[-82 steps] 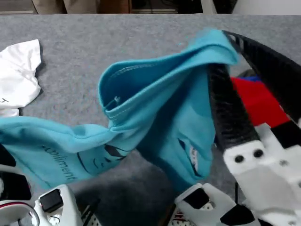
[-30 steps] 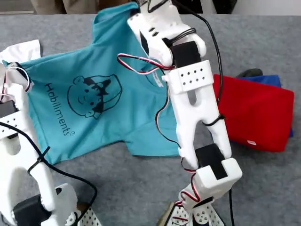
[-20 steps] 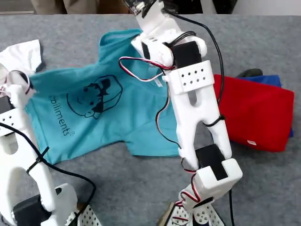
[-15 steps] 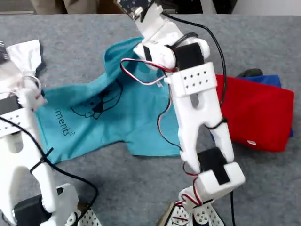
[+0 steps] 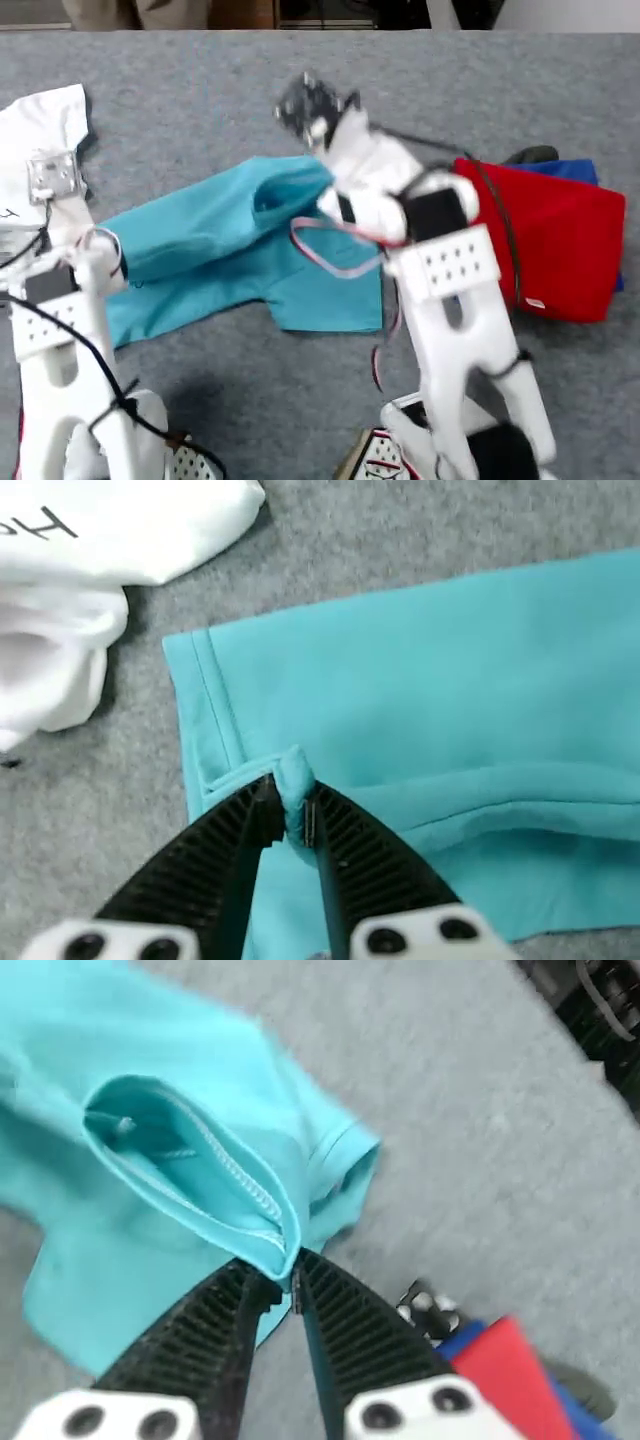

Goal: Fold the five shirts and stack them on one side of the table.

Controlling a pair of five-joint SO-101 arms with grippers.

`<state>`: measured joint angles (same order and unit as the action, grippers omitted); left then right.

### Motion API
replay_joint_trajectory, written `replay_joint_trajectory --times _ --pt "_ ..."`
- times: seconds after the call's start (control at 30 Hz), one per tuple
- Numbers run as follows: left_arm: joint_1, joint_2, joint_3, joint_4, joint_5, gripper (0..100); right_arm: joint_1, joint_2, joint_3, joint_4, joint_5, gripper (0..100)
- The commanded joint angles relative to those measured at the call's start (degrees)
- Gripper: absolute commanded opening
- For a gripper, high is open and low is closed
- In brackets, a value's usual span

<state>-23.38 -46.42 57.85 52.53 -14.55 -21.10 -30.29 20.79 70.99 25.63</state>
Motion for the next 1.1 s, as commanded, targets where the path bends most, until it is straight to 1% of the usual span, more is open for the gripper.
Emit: replay_joint_trajectory --times 0.0,0.1,0.2,0.3,0.4,0.53,0.67,0.77,0.9,1.07 --pt "0.26 -5.05 3.16 0.88 -0.7 2 1.98 -8.48 8.13 -0.97 0.44 0.4" --pt "0.26 -6.73 3.34 4.04 -0.7 2 2.15 -12.7 13.32 0.44 0.53 0.4" --pt "0.0 -7.08 3.78 4.75 -0.7 2 2.15 -16.84 17.8 1.14 2.02 0.4" --pt "-3.6 -7.34 2.64 5.89 -0.7 2 2.24 -20.88 20.62 3.78 3.43 0.4" --pt "-6.33 -7.34 0.35 9.67 -1.67 2 2.24 -24.13 22.73 6.15 4.04 0.4" --pt "-5.54 -7.34 0.44 13.36 -3.16 2 3.47 -26.68 25.45 6.07 4.13 0.4" --pt "-4.22 -7.34 2.9 13.36 -3.25 2 6.46 -27.3 25.98 6.42 6.15 0.4" --pt "-4.48 -7.34 4.22 13.19 -5.19 2 7.87 -27.38 25.98 7.65 8.18 0.4" --pt "-4.75 -7.34 3.96 13.1 -5.36 2 7.78 -27.74 26.59 7.91 9.05 0.4" --pt "-4.66 -7.34 3.96 13.1 -5.19 2 5.23 -29.76 29.14 10.99 13.54 0.5"
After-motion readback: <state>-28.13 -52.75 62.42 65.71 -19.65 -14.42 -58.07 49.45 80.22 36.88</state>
